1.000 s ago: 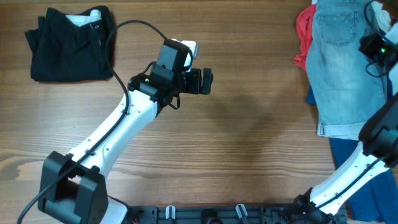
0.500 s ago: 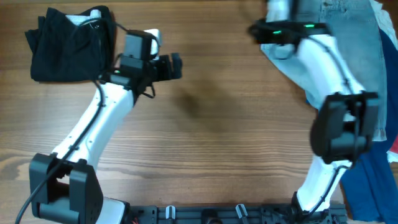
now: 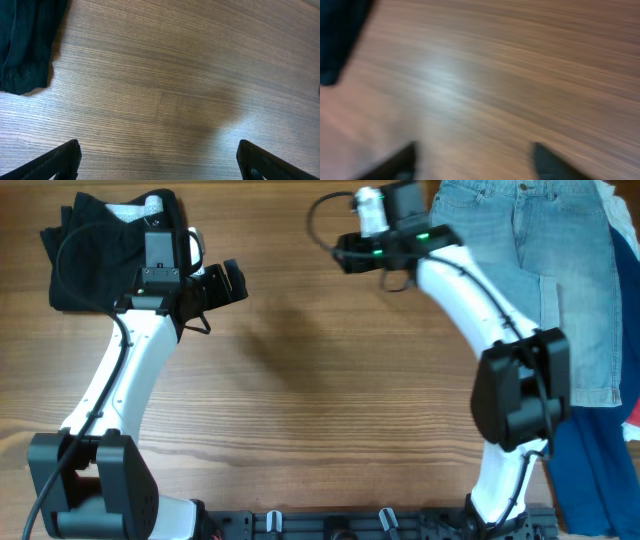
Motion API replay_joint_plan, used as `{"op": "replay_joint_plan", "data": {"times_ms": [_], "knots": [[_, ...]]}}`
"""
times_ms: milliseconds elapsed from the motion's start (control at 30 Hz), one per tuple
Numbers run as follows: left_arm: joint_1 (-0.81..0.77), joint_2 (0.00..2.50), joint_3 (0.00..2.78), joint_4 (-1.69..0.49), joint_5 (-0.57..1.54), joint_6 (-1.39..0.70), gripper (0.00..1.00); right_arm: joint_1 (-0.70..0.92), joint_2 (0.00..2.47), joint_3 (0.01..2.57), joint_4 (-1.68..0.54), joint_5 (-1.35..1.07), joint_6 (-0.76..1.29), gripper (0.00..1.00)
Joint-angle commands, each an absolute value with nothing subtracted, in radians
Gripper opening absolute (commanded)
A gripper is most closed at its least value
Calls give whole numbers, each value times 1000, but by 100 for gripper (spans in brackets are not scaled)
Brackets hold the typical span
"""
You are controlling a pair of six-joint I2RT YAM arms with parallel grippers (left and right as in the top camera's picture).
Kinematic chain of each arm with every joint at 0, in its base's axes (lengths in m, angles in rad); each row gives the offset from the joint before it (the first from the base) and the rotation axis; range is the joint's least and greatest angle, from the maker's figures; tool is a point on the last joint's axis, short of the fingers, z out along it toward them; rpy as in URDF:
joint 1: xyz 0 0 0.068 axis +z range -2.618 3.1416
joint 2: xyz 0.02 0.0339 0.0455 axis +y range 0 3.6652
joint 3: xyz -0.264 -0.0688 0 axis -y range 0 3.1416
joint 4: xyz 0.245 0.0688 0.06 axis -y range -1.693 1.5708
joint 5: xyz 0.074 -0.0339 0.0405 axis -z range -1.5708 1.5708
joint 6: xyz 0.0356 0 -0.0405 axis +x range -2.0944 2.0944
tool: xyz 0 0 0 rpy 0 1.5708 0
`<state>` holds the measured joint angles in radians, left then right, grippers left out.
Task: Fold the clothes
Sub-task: 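Pull the jeans left with the right gripper and lay them flat mid-table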
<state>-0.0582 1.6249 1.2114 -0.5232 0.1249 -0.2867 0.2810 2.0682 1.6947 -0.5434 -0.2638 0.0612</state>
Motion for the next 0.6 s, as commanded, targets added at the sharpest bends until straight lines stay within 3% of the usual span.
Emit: {"op": "replay_joint_plan", "data": {"times_ms": [0, 133, 267, 567], "knots": [[-69, 1600, 1226, -524, 126, -300, 100, 151, 2042, 1696, -563, -160, -96, 96], [-68, 1600, 1226, -521, 113, -329, 100, 92, 2056, 1696, -562, -39, -271, 98], [-48, 1600, 1226, -524, 51, -490, 100, 77, 2121, 1696, -560, 84, -454, 96], [-41, 1600, 1226, -539, 27, -501, 100, 64, 2226, 1696, -523, 150, -547, 89]]}}
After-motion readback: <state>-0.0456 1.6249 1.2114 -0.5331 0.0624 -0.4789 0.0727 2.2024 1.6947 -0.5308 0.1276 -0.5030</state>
